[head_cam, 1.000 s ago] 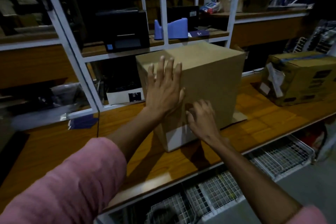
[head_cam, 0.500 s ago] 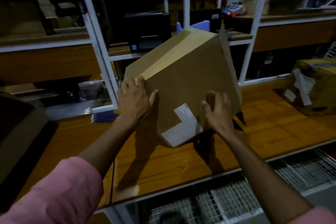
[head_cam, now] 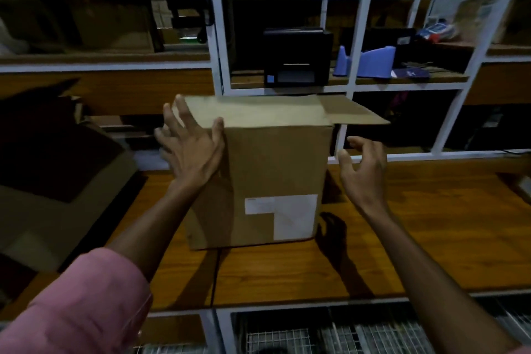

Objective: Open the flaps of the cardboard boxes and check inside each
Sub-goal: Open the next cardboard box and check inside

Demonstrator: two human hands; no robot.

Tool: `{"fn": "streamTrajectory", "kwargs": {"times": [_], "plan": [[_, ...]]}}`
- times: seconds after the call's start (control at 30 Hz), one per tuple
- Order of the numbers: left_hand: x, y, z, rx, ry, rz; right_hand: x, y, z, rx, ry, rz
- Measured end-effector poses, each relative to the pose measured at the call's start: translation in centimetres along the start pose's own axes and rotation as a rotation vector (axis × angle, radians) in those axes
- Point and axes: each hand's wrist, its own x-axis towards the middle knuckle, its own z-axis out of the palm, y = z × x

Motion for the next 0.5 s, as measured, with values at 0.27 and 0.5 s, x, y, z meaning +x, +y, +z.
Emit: {"fn": "streamTrajectory", "kwargs": {"times": [0.27,0.5], "plan": [[1.4,-4.8,-1.4,0.048,-0.125,-0.136,1.3,-3.4,3.6,0.014,-0.344,0.092],[2.5,-7.0,-3.0,-0.062,-0.07,-0.142,1.7,-6.2,5.5,0.083,-0.447,0.032]]}}
